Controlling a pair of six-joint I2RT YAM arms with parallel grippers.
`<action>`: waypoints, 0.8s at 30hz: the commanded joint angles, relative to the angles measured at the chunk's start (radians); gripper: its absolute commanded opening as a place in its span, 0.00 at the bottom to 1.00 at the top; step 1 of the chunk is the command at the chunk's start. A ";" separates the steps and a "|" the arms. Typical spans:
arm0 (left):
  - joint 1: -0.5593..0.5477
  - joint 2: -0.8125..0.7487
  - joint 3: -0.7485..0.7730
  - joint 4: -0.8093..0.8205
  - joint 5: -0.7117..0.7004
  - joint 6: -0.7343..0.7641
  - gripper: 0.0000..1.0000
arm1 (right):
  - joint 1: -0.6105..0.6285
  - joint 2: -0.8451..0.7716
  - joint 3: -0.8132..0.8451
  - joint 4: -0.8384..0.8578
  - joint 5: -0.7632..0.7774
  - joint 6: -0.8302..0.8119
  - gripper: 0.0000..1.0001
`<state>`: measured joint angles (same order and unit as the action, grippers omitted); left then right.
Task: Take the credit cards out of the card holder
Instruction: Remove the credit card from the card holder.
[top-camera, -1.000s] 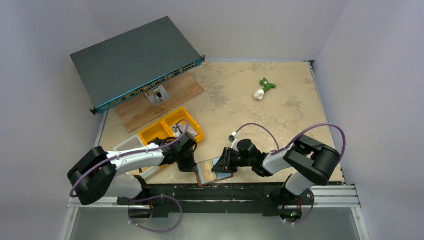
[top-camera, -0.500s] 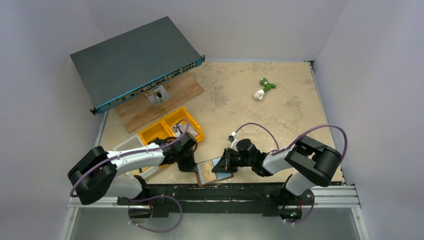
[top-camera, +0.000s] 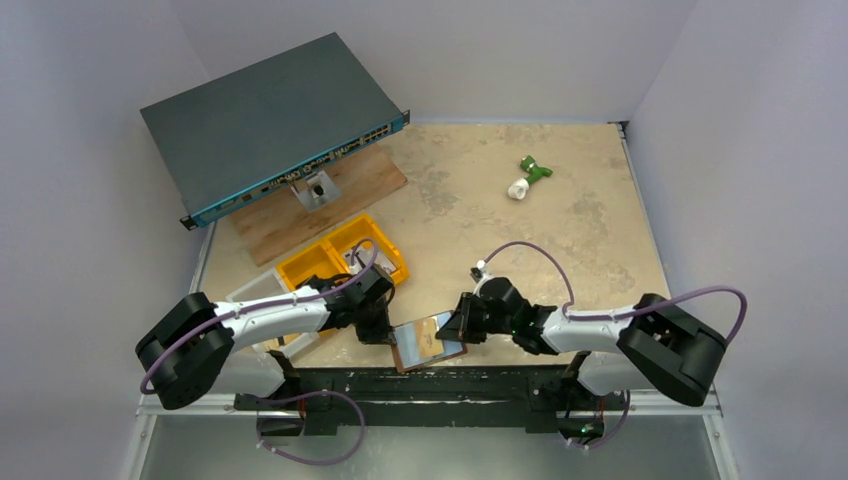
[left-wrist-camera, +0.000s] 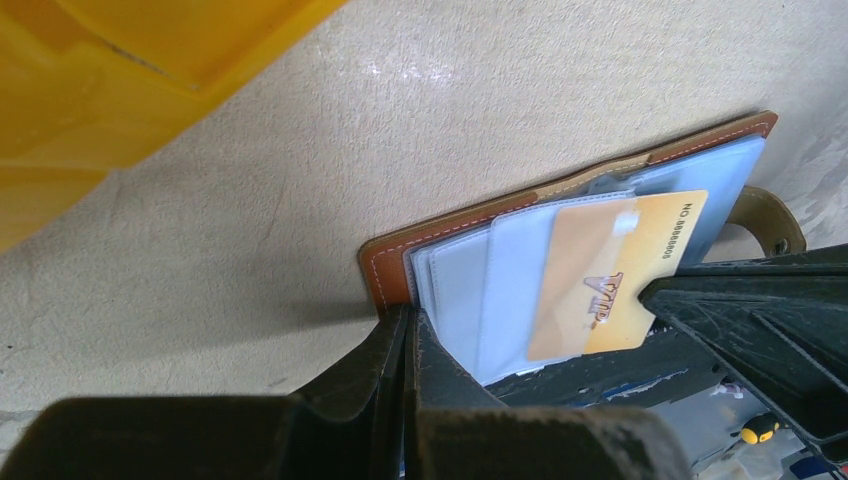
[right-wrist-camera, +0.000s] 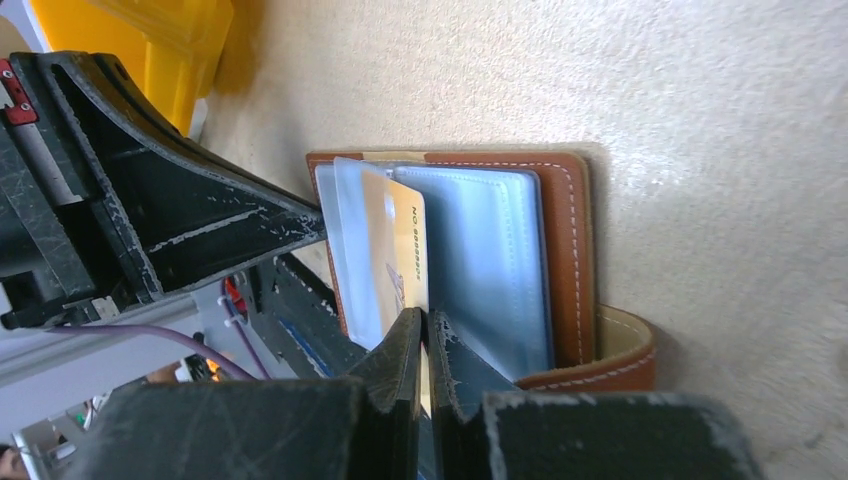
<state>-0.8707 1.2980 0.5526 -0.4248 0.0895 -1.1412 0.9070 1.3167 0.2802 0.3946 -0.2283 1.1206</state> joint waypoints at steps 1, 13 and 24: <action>0.001 0.034 -0.025 -0.104 -0.068 0.032 0.00 | -0.020 -0.066 -0.006 -0.129 0.093 -0.042 0.00; 0.001 0.009 -0.003 -0.120 -0.066 0.048 0.00 | -0.042 -0.215 0.005 -0.254 0.117 -0.063 0.00; 0.001 -0.126 0.150 -0.214 -0.067 0.124 0.00 | -0.045 -0.337 0.089 -0.376 0.126 -0.062 0.00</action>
<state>-0.8707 1.2526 0.6086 -0.5777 0.0444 -1.0790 0.8680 1.0130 0.3065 0.0601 -0.1219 1.0718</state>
